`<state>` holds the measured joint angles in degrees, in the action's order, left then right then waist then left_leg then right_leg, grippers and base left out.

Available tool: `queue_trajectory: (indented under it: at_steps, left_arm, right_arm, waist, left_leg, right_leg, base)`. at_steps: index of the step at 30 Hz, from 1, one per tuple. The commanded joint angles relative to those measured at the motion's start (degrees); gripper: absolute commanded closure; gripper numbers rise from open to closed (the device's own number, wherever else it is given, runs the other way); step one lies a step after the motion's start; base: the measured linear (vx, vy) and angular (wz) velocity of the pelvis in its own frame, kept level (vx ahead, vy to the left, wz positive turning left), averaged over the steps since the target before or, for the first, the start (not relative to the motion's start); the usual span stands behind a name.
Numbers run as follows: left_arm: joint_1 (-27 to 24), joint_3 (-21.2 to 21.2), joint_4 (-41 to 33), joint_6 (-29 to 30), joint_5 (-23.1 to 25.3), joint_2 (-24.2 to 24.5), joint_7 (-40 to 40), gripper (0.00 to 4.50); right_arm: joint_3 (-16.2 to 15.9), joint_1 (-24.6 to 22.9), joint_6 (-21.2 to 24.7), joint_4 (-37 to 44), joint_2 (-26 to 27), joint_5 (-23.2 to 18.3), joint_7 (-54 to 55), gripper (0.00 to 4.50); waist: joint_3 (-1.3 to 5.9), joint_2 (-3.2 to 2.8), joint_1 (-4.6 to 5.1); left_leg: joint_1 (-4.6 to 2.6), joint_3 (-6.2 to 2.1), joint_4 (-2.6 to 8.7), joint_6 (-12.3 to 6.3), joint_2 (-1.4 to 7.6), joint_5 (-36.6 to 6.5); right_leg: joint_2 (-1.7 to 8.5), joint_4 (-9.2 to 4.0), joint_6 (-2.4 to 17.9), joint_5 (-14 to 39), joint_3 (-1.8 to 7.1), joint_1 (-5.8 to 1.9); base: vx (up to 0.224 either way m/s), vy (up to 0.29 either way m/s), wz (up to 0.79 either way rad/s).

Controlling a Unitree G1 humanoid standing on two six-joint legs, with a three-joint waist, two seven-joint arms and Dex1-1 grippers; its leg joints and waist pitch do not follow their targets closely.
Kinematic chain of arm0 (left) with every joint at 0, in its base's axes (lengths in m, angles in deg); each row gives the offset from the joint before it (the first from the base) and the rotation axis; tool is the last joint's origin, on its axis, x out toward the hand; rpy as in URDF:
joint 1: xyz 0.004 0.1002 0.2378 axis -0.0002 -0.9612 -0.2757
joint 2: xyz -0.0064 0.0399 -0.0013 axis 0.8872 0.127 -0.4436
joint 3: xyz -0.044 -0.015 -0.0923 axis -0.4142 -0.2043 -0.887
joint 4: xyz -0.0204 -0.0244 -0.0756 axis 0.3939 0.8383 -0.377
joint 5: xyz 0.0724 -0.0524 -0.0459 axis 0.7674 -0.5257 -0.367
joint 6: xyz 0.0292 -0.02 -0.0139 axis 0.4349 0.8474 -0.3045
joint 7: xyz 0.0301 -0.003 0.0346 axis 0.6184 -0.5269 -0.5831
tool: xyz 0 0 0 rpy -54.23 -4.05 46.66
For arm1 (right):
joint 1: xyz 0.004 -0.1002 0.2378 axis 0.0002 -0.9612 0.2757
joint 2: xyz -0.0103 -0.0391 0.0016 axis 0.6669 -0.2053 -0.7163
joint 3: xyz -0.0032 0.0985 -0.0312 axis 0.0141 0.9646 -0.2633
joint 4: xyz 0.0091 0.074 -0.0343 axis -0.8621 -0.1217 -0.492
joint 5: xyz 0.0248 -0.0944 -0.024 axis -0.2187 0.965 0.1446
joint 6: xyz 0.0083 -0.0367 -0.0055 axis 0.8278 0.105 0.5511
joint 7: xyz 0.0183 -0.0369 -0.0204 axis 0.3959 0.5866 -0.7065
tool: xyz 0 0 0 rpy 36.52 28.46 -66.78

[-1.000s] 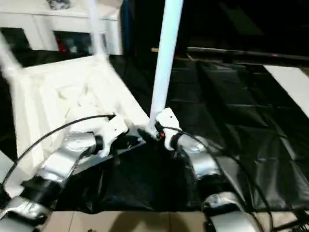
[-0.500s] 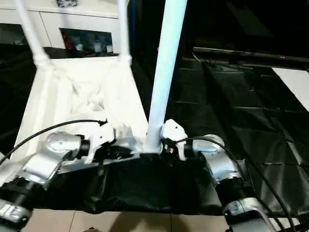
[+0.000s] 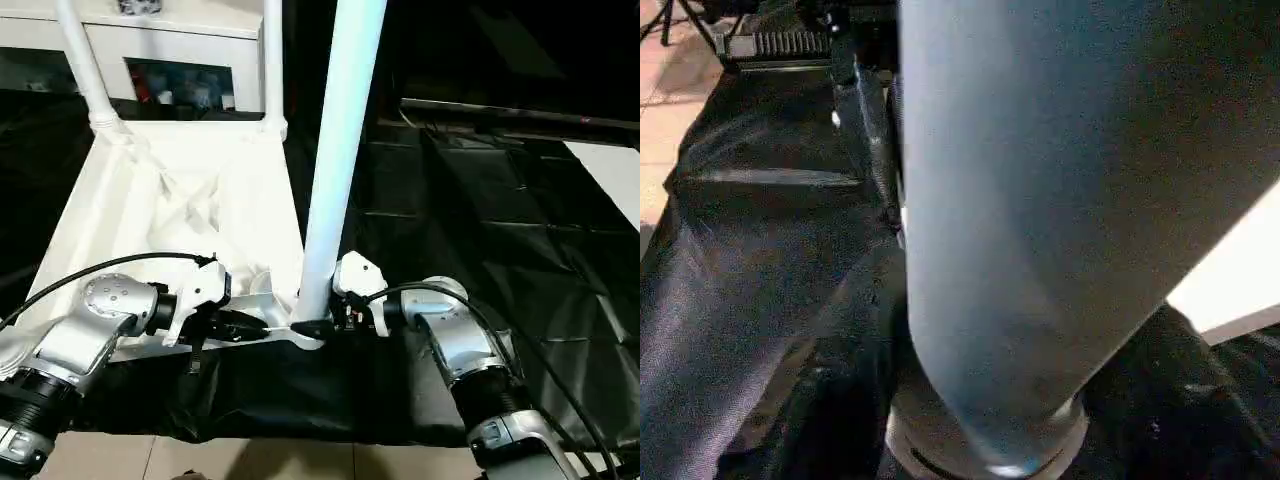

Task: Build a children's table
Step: Rotate leg to tighten

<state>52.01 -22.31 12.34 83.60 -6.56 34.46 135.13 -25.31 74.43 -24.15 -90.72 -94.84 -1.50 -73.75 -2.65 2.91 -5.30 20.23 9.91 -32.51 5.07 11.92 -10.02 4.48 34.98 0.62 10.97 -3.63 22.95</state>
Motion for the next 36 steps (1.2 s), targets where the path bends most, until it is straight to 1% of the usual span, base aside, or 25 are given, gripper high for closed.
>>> queue_trajectory:
  at_steps: [1,3,4,5,6,8,10,11,13,14,15,17,18,20,21,22,23,24,26,28,31,32,33,34,36]
  left_arm:
    - [-0.1,1.9,-1.7,-0.7,-0.9,-2.0,-0.8,4.50]
    - [-0.3,1.6,-1.6,-0.2,-0.3,-2.9,-2.7,4.50]
    - [-0.4,1.4,-1.4,0.4,0.4,-4.3,-5.5,4.50]
    - [-0.4,1.4,-1.4,0.5,0.5,-4.5,-5.8,4.50]
    - [-0.5,1.4,-1.4,0.8,0.9,-5.6,-7.6,4.50]
    - [-0.4,1.6,-1.2,2.0,2.0,-7.1,-10.6,4.50]
    - [0.7,1.5,0.6,3.4,4.4,-9.9,-17.0,4.50]
    - [1.0,1.5,1.0,3.6,4.7,-10.5,-18.0,4.50]
    - [2.0,1.1,2.4,4.6,5.6,-12.5,-22.0,4.50]
    - [2.4,0.9,2.8,5.0,5.9,-13.1,-23.3,4.50]
    - [3.4,0.6,4.0,6.0,6.6,-15.1,-26.6,4.50]
    - [4.2,0.1,4.9,6.9,7.1,-17.1,-29.3,4.50]
    - [4.4,0.1,5.0,7.0,7.1,-17.4,-29.5,4.50]
    - [5.4,0.0,5.6,7.8,7.6,-20.2,-31.1,4.50]
    - [5.5,0.0,5.5,7.8,7.7,-20.4,-31.1,4.50]
    - [5.6,0.1,5.3,7.7,7.8,-20.7,-30.8,4.50]
    - [5.5,0.6,4.9,7.0,7.6,-20.6,-29.9,4.50]
    - [5.3,1.0,4.5,6.4,7.3,-20.1,-28.5,4.50]
    - [4.9,1.1,3.9,6.0,7.0,-19.3,-27.5,4.50]
    - [4.4,1.3,3.3,5.1,6.5,-18.3,-25.8,4.50]
    - [3.3,0.8,2.1,4.1,5.8,-16.3,-23.0,4.50]
    - [3.3,0.8,2.1,4.1,5.8,-16.3,-23.0,4.50]
    - [2.9,0.6,1.5,3.4,5.5,-15.2,-21.3,4.50]
    - [2.6,0.4,1.0,2.8,5.1,-14.1,-19.6,4.50]
    - [2.2,0.4,0.6,2.1,4.5,-12.5,-17.2,4.50]
  right_arm:
    - [-3.7,-2.0,0.4,0.7,0.7,1.0,-2.1,2.25]
    - [-3.4,-2.5,0.3,0.6,1.3,1.1,-1.0,2.33]
    - [-2.8,-3.2,0.4,0.4,2.3,0.9,0.4,2.41]
    - [-2.8,-3.3,0.5,0.4,2.4,0.9,0.5,2.41]
    - [-2.8,-3.8,0.8,0.7,2.7,0.7,0.9,2.41]
    - [-2.7,-4.3,1.1,0.7,3.4,0.9,2.3,2.44]
    - [-1.9,-4.0,1.2,-0.9,5.6,1.7,7.4,2.48]
    - [-1.6,-3.8,1.4,-1.3,6.1,1.9,8.8,2.48]
    - [-0.6,-2.5,2.7,-4.0,8.2,3.4,15.5,2.48]
    - [-0.2,-2.0,3.3,-5.1,8.9,3.9,17.8,2.49]
    - [0.7,-0.7,4.0,-7.8,11.0,5.0,23.6,2.49]
    - [1.6,0.5,4.7,-10.1,13.2,6.0,29.3,2.50]
    - [1.7,0.7,4.9,-10.4,13.7,6.1,30.2,2.51]
    - [3.5,2.8,6.1,-12.9,18.2,6.2,38.3,2.51]
    - [3.7,3.1,6.2,-13.2,18.8,6.2,39.1,2.51]
    - [3.8,3.8,5.2,-13.8,19.6,6.3,40.0,2.51]
    - [4.5,4.6,4.7,-14.4,20.6,5.1,39.8,2.51]
    - [5.4,5.1,4.9,-14.5,21.2,3.3,38.7,2.17]
    - [6.2,5.2,5.5,-14.1,21.3,2.0,37.4,1.83]
    - [6.0,5.2,5.3,-13.6,20.8,1.9,36.1,1.75]
    - [5.6,4.5,5.0,-12.2,18.8,1.9,32.5,1.39]
    - [5.6,4.5,5.0,-12.2,18.8,1.9,32.5,1.39]
    - [5.5,4.2,4.7,-11.7,17.5,1.9,30.6,1.27]
    - [5.2,4.0,4.1,-11.3,16.0,2.0,28.6,1.15]
    - [4.4,3.5,3.3,-10.5,13.9,2.4,26.0,0.95]
  waist:
    - [3.22,0.01,0.14]
    - [3.21,0.01,0.11]
    - [3.08,-0.02,0.08]
    - [3.02,0.02,0.08]
    - [2.89,-0.08,0.02]
    - [2.77,0.14,0.09]
    - [2.59,0.14,0.19]
    - [2.55,0.14,0.32]
    - [2.36,0.18,0.80]
    - [2.41,0.30,0.81]
    - [2.46,0.41,0.87]
    - [2.45,0.27,1.02]
    - [2.46,0.35,1.24]
    - [2.60,0.09,1.62]
    - [2.59,0.08,2.12]
    - [2.75,0.00,2.09]
    - [2.82,-0.08,2.08]
    - [2.90,-0.01,2.26]
    - [2.96,-0.15,2.18]
    - [3.04,-0.15,2.26]
    - [3.15,-0.11,2.18]
    - [3.15,-0.11,2.18]
    - [3.28,-0.18,2.03]
    - [3.29,-0.25,1.95]
    - [3.29,-0.35,1.86]
  left_leg:
    - [-0.29,0.17,3.40,-2.67,1.38,-11.6]
    - [-0.33,0.16,3.41,-2.55,1.43,-11.8]
    - [-0.36,0.16,3.49,-2.41,1.46,-12.3]
    - [-0.40,0.16,3.54,-2.28,1.45,-12.9]
    - [-0.65,0.13,3.66,-1.93,1.46,-14.5]
    - [-0.85,0.17,3.70,-1.59,1.47,-16.1]
    - [-0.96,0.00,3.80,-1.10,1.48,-17.8]
    - [-0.95,0.00,3.83,-0.92,1.45,-18.2]
    - [-0.78,-0.34,3.96,-0.12,1.17,-19.8]
    - [-0.86,-0.37,3.84,0.00,1.05,-20.1]
    - [-0.93,-0.39,3.66,-0.05,0.90,-20.0]
    - [-0.84,-0.49,3.60,-0.04,0.77,-19.8]
    - [-0.63,-0.47,3.60,-0.21,0.68,-19.4]
    - [-0.42,-0.57,3.66,-0.10,0.64,-19.0]
    - [-0.13,-0.66,3.77,-0.07,0.59,-19.1]
    - [-0.14,-0.68,3.71,-0.37,0.62,-19.1]
    - [-0.23,-0.67,3.67,-0.54,0.68,-19.2]
    - [0.00,-0.65,3.75,-0.91,0.69,-18.7]
    - [0.09,-0.52,3.83,-1.50,0.88,-17.6]
    - [0.36,-0.47,3.92,-1.78,0.92,-16.7]
    - [0.56,-0.38,3.87,-2.12,0.97,-15.2]
    - [0.56,-0.38,3.87,-2.12,0.97,-15.2]
    - [0.40,-0.20,3.70,-2.44,0.99,-14.2]
    - [0.46,-0.17,3.68,-2.68,1.07,-13.5]
    - [0.45,-0.05,3.62,-2.86,1.12,-12.9]
  right_leg:
    - [3.17,-3.91,11.8,10.1,2.56,-2.75]
    - [3.20,-3.92,11.8,10.2,2.56,-2.74]
    - [3.21,-4.04,11.6,10.9,2.57,-2.67]
    - [3.23,-4.18,11.4,11.8,2.57,-2.63]
    - [3.27,-4.52,10.9,14.6,2.57,-2.48]
    - [3.26,-4.89,10.2,17.6,2.67,-2.26]
    - [3.40,-5.33,8.8,22.1,2.69,-2.08]
    - [3.36,-5.41,8.6,22.8,2.71,-1.96]
    - [3.49,-5.93,6.8,28.5,2.38,-1.90]
    - [3.58,-6.18,6.0,30.3,2.28,-1.84]
    - [3.67,-6.50,4.9,32.5,2.29,-1.72]
    - [3.73,-6.75,3.9,34.1,2.17,-1.60]
    - [3.73,-6.89,3.4,34.5,2.15,-1.59]
    - [3.65,-6.76,3.3,34.0,2.07,-1.61]
    - [3.56,-6.76,3.2,33.7,1.91,-1.73]
    - [3.65,-6.82,2.9,33.2,1.89,-1.78]
    - [3.70,-6.76,3.1,32.6,2.00,-1.60]
    - [3.59,-6.56,3.7,30.9,2.00,-1.81]
    - [3.51,-6.17,4.8,27.1,2.19,-1.85]
    - [3.46,-5.83,5.6,24.5,2.22,-2.10]
    - [3.49,-5.47,6.7,21.5,2.29,-2.41]
    - [3.49,-5.47,6.7,21.5,2.29,-2.41]
    - [3.43,-5.28,7.4,19.4,2.38,-2.33]
    - [3.38,-5.14,8.0,17.8,2.36,-2.42]
    - [3.33,-4.98,8.7,16.0,2.38,-2.46]
  base:
    - [0.000,0.000,0.00]
    - [0.000,0.000,0.00]
    - [0.000,0.000,0.00]
    - [0.000,0.000,0.00]
    - [0.000,0.000,0.00]
    - [0.000,0.000,0.00]
    - [0.000,0.000,0.00]
    - [0.000,0.000,0.00]
    - [0.000,0.000,0.00]
    - [0.000,0.000,0.00]
    - [0.000,0.000,0.00]
    - [0.000,0.000,0.00]
    - [0.000,0.000,0.00]
    - [0.000,0.000,0.00]
    - [0.000,0.000,0.00]
    - [0.000,0.000,0.00]
    - [0.000,0.000,0.00]
    - [0.000,0.000,0.00]
    - [0.000,0.000,0.00]
    - [0.000,0.000,0.00]
    - [0.000,0.000,0.00]
    - [0.000,0.000,0.00]
    - [0.000,0.000,0.00]
    - [0.000,0.000,0.00]
    - [0.000,0.000,0.00]
